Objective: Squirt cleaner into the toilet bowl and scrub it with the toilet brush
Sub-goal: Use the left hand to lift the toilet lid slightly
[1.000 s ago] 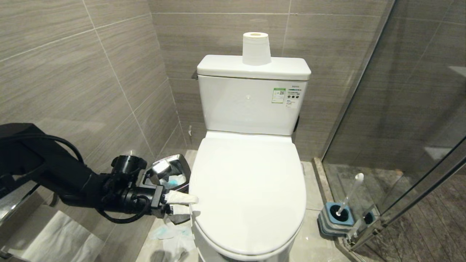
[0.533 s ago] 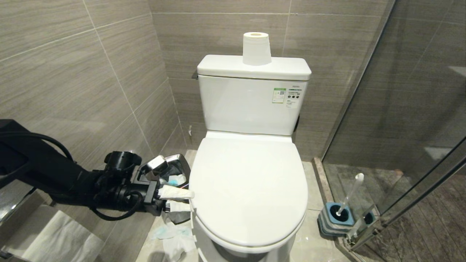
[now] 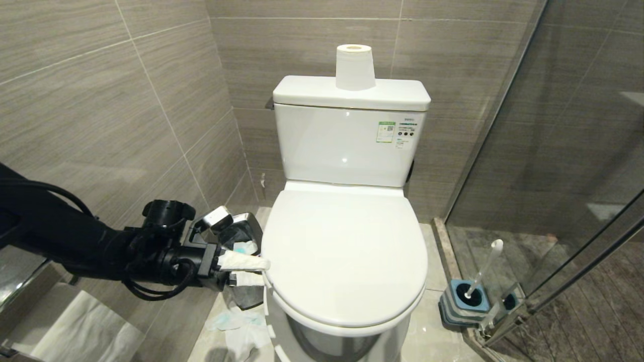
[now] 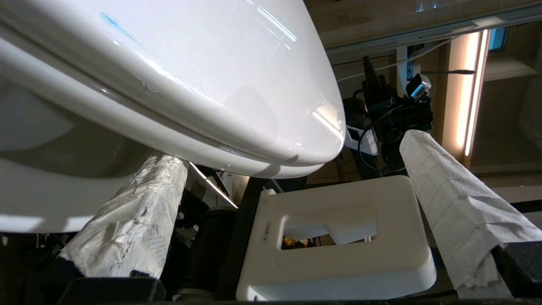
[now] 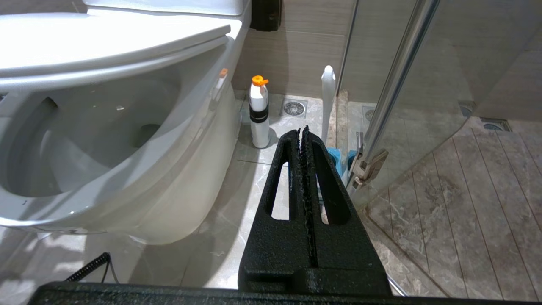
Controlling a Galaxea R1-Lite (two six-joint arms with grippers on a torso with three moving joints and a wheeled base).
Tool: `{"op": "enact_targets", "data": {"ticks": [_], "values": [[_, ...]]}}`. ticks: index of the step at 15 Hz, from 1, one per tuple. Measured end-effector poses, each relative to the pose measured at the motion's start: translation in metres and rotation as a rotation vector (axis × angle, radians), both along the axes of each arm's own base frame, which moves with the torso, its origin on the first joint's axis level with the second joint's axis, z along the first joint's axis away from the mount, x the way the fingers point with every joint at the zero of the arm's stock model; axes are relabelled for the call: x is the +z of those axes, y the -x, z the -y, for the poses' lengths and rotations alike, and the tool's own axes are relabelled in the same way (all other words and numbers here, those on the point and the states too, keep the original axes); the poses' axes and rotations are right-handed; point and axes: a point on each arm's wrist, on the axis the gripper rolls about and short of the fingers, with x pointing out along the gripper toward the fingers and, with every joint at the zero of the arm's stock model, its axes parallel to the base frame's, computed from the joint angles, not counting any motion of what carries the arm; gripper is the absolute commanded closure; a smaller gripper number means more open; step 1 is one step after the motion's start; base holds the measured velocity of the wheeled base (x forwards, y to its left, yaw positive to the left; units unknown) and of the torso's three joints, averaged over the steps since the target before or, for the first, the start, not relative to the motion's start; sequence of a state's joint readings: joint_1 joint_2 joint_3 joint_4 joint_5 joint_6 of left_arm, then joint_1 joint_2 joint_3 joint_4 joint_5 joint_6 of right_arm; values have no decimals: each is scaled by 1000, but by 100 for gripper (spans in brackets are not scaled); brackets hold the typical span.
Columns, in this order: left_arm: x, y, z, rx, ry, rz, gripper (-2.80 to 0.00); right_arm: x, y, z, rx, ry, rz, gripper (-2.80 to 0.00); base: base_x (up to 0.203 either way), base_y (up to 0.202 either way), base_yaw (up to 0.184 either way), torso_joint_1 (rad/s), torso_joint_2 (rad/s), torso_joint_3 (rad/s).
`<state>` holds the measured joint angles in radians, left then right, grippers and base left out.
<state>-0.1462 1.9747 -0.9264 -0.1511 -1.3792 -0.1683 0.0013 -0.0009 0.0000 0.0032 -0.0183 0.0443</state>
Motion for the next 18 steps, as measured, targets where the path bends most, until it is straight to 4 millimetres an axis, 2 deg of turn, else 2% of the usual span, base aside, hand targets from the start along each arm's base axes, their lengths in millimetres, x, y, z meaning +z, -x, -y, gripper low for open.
{"op": "enact_targets", "data": {"ticks": [3,7,14,18], "values": [[4,5,6,5,-35,-2,-280,0,0,0,0,0,0,0,0,0,0,0,0,0],[9,11,25,-3,-108,-9,-280,0,0,0,0,0,0,0,0,0,0,0,0,0],[43,5,61,1,-151,-211,-280,0,0,0,0,0,1,0,0,0,0,0,0,0],[51,9,67,3,-153,-249,-280,0,0,0,0,0,1,0,0,0,0,0,0,0]]}}
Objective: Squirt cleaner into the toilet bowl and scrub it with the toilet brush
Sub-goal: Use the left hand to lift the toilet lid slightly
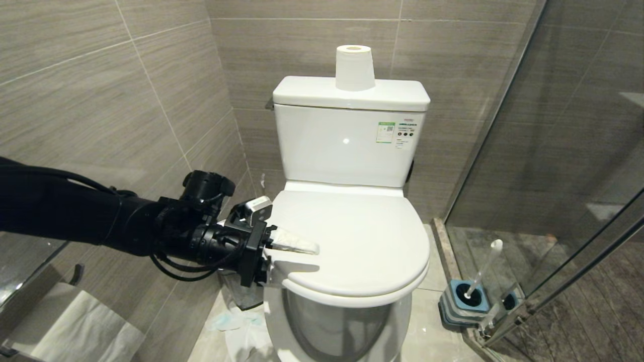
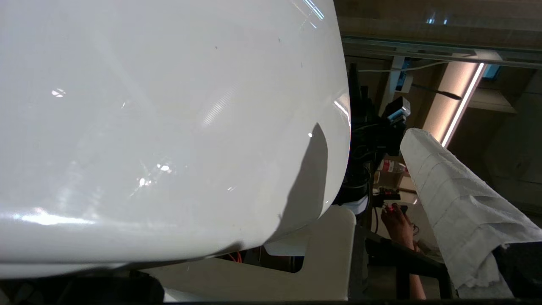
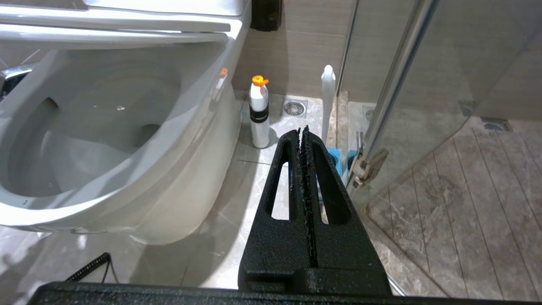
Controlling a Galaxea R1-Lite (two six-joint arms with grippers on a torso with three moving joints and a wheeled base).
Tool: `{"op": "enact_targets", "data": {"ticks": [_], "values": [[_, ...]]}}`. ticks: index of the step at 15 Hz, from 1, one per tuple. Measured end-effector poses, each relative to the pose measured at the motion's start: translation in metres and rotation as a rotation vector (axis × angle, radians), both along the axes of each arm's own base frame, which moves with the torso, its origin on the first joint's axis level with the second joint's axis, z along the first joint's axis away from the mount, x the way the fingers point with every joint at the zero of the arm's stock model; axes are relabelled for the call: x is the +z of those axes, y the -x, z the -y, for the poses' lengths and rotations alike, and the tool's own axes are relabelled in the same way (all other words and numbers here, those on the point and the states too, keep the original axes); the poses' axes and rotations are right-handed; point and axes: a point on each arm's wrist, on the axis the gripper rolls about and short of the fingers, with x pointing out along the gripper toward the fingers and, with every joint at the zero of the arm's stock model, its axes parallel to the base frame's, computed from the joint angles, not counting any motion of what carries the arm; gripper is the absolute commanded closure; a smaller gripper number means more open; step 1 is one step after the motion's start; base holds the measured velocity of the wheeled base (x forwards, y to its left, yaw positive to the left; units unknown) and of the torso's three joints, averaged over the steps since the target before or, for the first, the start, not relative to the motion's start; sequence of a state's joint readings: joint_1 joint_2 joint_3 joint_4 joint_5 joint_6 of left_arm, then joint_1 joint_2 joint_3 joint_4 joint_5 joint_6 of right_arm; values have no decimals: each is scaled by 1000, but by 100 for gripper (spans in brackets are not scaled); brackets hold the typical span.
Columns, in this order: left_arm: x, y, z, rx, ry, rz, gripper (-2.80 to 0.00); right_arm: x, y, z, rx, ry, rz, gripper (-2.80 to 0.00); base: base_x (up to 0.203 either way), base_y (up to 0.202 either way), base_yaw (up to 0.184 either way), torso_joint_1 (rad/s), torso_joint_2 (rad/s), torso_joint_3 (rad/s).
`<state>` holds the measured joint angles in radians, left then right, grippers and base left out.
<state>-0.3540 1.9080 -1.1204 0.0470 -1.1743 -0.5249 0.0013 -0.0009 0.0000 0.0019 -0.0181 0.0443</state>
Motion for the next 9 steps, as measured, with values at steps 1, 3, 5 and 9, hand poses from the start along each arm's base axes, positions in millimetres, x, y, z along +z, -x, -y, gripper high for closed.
{"op": "enact_targets", "data": {"ticks": [1,3,5,9], "values": [[2,1,-1,3,2,6,-280,0,0,0,-1,0,-2,0,0,0,0,0,0,0],[8,1,-7,19,6,22,-280,0,0,0,0,0,-1,0,0,0,0,0,0,0],[14,1,-14,43,11,41,-280,0,0,0,0,0,-1,0,0,0,0,0,0,0],[29,-2,-20,87,15,54,-280,0,0,0,0,0,-1,0,0,0,0,0,0,0]]}}
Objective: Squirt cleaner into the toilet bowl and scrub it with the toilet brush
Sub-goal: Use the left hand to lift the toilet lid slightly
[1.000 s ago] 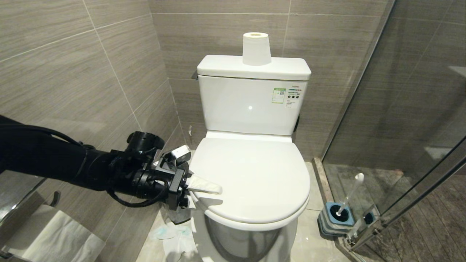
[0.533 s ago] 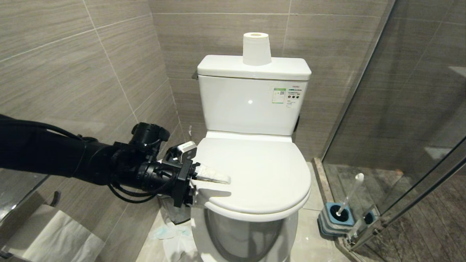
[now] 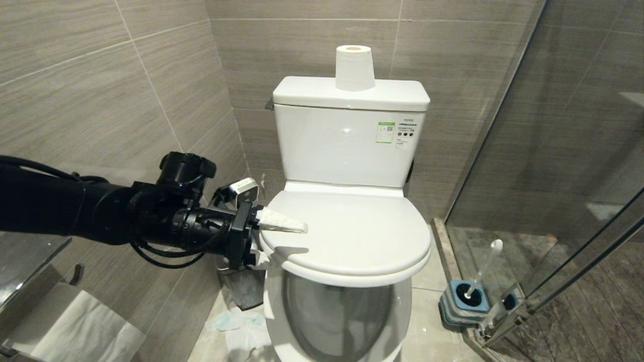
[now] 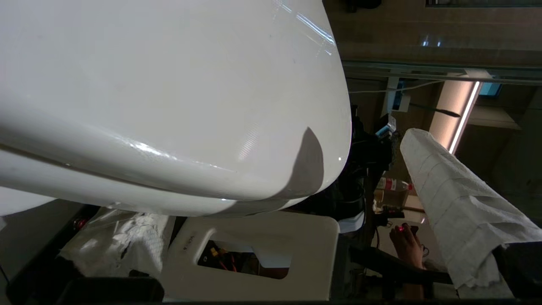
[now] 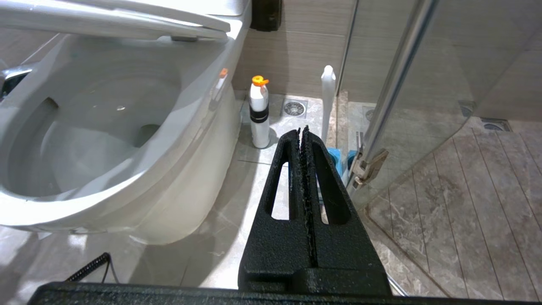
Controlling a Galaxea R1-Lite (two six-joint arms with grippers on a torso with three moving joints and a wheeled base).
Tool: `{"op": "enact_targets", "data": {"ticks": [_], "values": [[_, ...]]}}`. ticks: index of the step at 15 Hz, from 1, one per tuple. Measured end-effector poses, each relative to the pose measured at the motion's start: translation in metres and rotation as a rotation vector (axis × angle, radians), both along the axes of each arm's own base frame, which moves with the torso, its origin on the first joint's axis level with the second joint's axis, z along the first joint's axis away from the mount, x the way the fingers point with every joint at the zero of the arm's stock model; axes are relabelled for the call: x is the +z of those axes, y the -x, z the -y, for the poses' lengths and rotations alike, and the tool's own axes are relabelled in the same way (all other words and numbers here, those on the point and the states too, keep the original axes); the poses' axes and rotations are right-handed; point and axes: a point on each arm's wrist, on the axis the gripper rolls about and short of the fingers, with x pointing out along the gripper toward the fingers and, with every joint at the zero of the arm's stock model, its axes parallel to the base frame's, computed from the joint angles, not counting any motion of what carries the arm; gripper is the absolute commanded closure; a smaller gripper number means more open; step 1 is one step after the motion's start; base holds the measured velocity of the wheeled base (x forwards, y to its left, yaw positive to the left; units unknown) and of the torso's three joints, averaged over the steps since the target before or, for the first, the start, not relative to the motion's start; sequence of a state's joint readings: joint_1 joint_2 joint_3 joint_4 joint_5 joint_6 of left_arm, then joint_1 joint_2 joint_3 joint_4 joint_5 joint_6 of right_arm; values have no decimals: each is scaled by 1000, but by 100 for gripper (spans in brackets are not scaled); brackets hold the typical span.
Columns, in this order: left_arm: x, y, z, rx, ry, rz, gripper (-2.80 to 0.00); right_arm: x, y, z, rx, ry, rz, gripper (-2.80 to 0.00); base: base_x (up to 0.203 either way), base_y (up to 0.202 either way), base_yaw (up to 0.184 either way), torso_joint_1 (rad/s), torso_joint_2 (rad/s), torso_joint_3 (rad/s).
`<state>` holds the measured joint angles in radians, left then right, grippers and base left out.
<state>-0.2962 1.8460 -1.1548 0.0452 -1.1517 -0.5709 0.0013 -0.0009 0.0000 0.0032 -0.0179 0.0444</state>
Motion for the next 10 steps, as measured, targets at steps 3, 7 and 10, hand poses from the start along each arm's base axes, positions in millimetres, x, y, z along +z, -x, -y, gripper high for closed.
{"op": "enact_targets", "data": {"ticks": [3,7,10], "values": [[9,-4,1,6,15,36,-280,0,0,0,0,0,0,0,0,0,0,0,0,0],[15,-9,2,7,24,64,-280,0,0,0,0,0,0,0,0,0,0,0,0,0],[22,-16,4,24,22,98,-280,0,0,0,0,0,0,0,0,0,0,0,0,0]]}}
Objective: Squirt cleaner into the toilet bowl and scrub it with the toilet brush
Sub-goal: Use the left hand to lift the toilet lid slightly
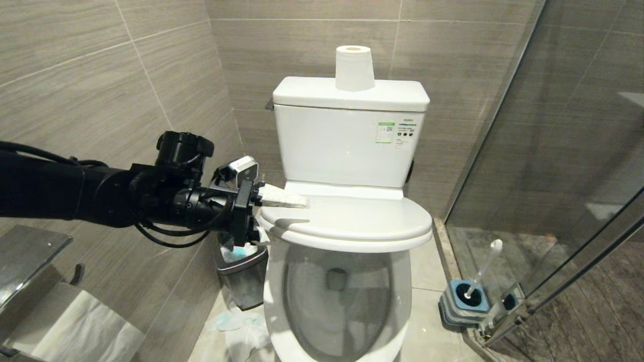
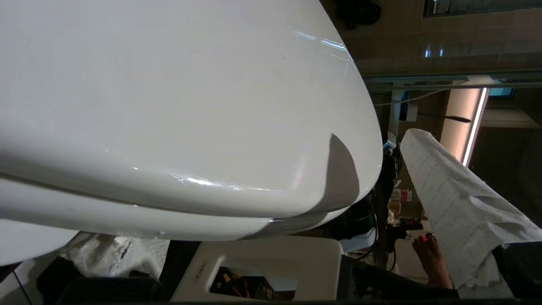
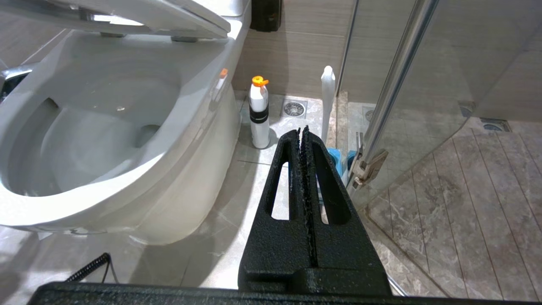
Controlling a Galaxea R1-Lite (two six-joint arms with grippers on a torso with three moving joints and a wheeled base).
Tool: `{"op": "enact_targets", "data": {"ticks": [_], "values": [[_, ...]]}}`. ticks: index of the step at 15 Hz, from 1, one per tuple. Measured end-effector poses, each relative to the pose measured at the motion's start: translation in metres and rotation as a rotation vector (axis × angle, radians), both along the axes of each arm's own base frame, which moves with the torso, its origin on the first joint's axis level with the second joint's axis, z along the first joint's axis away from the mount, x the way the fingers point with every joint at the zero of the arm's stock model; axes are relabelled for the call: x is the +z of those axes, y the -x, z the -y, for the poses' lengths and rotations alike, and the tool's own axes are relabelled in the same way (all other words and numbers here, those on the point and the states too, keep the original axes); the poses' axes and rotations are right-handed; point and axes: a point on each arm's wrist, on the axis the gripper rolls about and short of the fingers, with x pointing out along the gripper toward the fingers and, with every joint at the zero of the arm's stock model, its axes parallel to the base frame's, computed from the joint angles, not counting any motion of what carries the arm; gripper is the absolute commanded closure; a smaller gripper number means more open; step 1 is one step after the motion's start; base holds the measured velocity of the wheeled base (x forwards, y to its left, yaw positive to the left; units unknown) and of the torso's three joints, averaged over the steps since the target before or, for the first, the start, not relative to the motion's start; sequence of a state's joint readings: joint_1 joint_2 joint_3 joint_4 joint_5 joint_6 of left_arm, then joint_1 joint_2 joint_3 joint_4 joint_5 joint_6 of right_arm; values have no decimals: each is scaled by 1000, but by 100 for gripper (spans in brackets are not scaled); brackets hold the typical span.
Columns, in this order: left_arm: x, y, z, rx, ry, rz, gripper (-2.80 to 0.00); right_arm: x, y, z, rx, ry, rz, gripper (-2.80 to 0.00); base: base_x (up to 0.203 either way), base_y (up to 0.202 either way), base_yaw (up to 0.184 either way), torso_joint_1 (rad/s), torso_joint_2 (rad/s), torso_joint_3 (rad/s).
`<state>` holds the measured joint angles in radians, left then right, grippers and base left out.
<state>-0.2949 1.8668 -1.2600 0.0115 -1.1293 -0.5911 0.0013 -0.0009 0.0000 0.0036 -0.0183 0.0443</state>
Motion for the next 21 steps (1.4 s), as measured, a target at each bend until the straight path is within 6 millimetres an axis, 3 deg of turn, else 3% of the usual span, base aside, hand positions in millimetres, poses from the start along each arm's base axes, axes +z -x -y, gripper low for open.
{"op": "enact_targets", "data": {"ticks": [10,21], "values": [[30,-25,8,63,19,57,-280,0,0,0,0,0,0,0,0,0,0,0,0,0],[57,-30,8,166,44,-4,-280,0,0,0,0,0,0,0,0,0,0,0,0,0]]}}
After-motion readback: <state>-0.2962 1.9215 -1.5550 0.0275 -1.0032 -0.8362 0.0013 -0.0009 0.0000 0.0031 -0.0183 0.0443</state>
